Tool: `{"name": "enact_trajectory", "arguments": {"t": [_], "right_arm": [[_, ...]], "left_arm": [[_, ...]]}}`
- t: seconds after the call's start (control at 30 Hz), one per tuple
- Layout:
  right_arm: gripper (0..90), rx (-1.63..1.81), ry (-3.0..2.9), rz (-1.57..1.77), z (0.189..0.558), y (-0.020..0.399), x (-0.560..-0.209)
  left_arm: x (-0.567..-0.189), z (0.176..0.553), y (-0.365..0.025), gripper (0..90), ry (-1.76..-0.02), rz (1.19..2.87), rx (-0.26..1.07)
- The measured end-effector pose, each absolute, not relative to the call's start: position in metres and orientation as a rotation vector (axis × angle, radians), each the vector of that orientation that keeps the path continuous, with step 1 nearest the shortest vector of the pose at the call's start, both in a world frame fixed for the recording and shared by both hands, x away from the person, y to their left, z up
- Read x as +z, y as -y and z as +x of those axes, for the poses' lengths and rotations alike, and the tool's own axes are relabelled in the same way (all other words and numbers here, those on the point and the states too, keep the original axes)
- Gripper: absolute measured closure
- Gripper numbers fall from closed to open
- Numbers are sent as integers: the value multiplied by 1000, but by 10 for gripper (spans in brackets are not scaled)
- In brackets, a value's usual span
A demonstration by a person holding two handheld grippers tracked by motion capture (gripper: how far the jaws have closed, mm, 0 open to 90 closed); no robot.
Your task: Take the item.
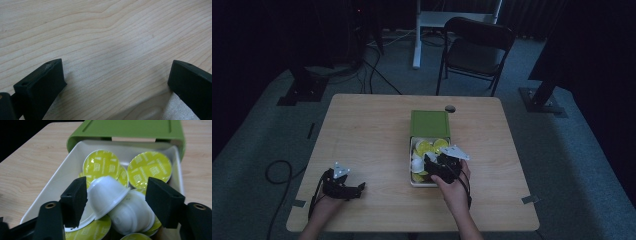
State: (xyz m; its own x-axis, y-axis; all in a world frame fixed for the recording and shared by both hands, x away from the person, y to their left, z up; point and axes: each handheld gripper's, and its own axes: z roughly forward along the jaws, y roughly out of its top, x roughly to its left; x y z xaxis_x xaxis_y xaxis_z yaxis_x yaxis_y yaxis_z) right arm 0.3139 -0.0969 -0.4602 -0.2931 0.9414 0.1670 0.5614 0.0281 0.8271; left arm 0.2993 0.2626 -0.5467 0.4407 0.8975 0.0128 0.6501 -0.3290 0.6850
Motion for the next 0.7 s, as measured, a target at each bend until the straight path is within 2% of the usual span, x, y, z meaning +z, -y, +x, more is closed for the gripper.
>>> {"name": "enact_trajectory", "arguments": {"t": [0.7], "right_arm": [[398,1172,-1935,1505,323,85,-469]], "left_arm": [[-547,299,-263,8,-1293,2088,528]]}}
